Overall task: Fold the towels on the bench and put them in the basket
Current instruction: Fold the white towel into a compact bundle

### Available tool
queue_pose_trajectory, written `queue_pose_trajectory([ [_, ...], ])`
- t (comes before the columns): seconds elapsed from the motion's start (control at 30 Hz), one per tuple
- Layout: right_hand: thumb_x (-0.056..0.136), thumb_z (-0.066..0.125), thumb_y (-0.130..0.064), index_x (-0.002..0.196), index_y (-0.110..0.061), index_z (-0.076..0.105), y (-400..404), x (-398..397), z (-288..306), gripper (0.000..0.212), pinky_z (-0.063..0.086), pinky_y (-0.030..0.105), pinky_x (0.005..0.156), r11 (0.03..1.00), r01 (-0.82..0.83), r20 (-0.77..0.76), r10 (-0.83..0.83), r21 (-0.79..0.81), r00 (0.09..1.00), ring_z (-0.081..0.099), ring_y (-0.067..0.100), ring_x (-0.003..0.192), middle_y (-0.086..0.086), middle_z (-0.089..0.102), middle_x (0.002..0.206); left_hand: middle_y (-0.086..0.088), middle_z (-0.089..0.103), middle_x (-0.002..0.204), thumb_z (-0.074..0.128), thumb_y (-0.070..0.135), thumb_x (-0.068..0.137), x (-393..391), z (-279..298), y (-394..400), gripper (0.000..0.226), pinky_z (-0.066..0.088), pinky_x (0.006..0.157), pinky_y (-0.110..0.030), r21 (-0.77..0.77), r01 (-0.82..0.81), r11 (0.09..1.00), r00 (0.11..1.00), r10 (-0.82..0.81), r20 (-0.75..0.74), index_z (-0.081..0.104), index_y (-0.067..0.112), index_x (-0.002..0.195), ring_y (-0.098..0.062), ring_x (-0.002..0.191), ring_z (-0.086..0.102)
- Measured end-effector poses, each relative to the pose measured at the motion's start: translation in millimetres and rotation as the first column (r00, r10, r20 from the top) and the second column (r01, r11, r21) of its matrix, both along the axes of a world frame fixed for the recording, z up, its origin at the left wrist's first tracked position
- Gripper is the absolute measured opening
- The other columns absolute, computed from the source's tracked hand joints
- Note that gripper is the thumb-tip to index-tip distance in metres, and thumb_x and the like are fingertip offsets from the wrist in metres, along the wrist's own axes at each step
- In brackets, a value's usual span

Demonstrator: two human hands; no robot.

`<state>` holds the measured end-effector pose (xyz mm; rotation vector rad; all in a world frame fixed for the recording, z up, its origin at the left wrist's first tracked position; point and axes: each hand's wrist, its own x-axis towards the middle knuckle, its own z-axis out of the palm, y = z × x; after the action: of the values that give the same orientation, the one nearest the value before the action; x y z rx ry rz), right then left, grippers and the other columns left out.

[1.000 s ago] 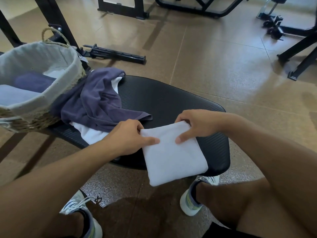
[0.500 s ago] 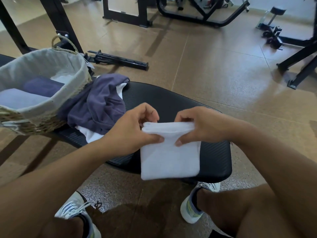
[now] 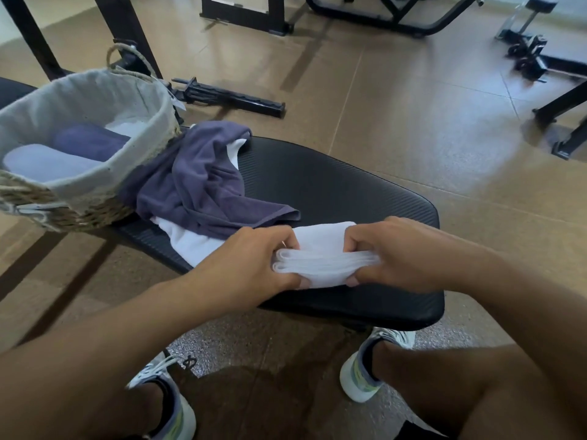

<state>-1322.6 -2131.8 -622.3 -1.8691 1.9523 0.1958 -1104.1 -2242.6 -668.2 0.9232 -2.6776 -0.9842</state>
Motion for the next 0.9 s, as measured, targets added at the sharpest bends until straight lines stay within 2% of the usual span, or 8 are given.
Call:
queue_pose_trajectory([
  [0.07,0.089,0.066,-0.057,0.094,-0.04,0.049,-4,-4,-3,0.025,0.035,0.024,0.062,1.0,0.024,0.047,-0.025,0.013,0.999,0.052,0.003,0.08,-0.018,0.056,0.085,0.011,0.066,0.081,0.083,0.053,0.071,-2,-3,-4,0.034,0.04,0.061,-0.024,0.044,-0.08,0.996,0.997,0.081,-0.017,0.059,0.034,0.087,-0.003,0.069,0.056],
  [0.2,0.093,0.059,-0.057,0.106,-0.04,0.056,-16,-15,-15,0.021,0.04,0.029,0.072,0.994,0.111,0.15,-0.109,-0.006,0.983,0.056,0.009,0.09,-0.019,0.059,0.099,0.009,0.072,0.079,0.083,0.055,0.07,-9,-9,-19,0.032,0.053,0.069,-0.033,0.138,-0.239,0.961,0.971,0.241,0.0,0.067,0.029,0.081,-0.008,0.074,0.066],
  [0.37,0.092,0.063,-0.056,0.116,-0.037,0.064,-34,-23,-33,0.03,0.051,0.036,0.091,0.964,0.244,0.265,-0.208,-0.107,0.941,0.061,0.009,0.101,-0.016,0.066,0.11,0.003,0.072,0.085,0.085,0.049,0.071,-16,-15,-33,0.036,0.063,0.063,-0.039,0.28,-0.366,0.888,0.929,0.366,0.051,0.066,0.022,0.085,-0.015,0.069,0.073],
  [0.43,0.092,0.06,-0.058,0.122,-0.036,0.065,-39,-26,-37,0.037,0.048,0.033,0.092,0.967,0.24,0.239,-0.214,-0.088,0.947,0.059,0.01,0.103,-0.013,0.061,0.112,0.004,0.067,0.094,0.082,0.054,0.073,-17,-14,-36,0.045,0.064,0.065,-0.043,0.267,-0.37,0.89,0.928,0.343,0.145,0.062,0.022,0.096,-0.019,0.07,0.074],
  [0.53,0.093,0.054,-0.063,0.121,-0.037,0.067,-42,-29,-40,0.041,0.046,0.033,0.096,0.981,0.192,0.244,-0.188,0.008,0.951,0.056,0.01,0.107,-0.01,0.054,0.114,0.0,0.072,0.093,0.077,0.062,0.074,-16,-9,-38,0.05,0.063,0.072,-0.045,0.247,-0.317,0.916,0.934,0.256,0.248,0.065,0.018,0.095,-0.022,0.074,0.074],
  [0.67,0.086,0.064,-0.064,0.107,-0.033,0.066,-37,-34,-37,0.038,0.054,0.035,0.09,0.982,0.181,0.33,-0.191,0.063,0.924,0.065,0.007,0.096,-0.012,0.068,0.104,0.008,0.069,0.097,0.08,0.064,0.068,-13,-2,-38,0.052,0.052,0.076,-0.031,0.242,-0.267,0.933,0.937,0.193,0.29,0.064,0.024,0.096,-0.012,0.087,0.065],
  [0.8,0.076,0.081,-0.055,0.101,-0.033,0.063,-31,-36,-34,0.038,0.055,0.039,0.085,0.985,0.156,0.415,-0.173,0.075,0.893,0.067,0.011,0.09,-0.01,0.071,0.1,0.01,0.072,0.081,0.094,0.049,0.058,-8,-1,-34,0.054,0.044,0.066,-0.027,0.386,-0.198,0.901,0.975,0.14,0.175,0.062,0.02,0.091,-0.009,0.072,0.06],
  [0.9,0.073,0.083,-0.057,0.115,-0.041,0.059,-29,-30,-30,0.051,0.056,0.036,0.088,0.991,0.112,0.415,-0.134,0.078,0.9,0.065,0.007,0.096,-0.014,0.068,0.106,0.01,0.071,0.076,0.097,0.041,0.054,-5,-1,-33,0.055,0.046,0.065,-0.026,0.441,-0.127,0.889,0.992,0.113,0.058,0.06,0.018,0.088,-0.008,0.069,0.061],
])
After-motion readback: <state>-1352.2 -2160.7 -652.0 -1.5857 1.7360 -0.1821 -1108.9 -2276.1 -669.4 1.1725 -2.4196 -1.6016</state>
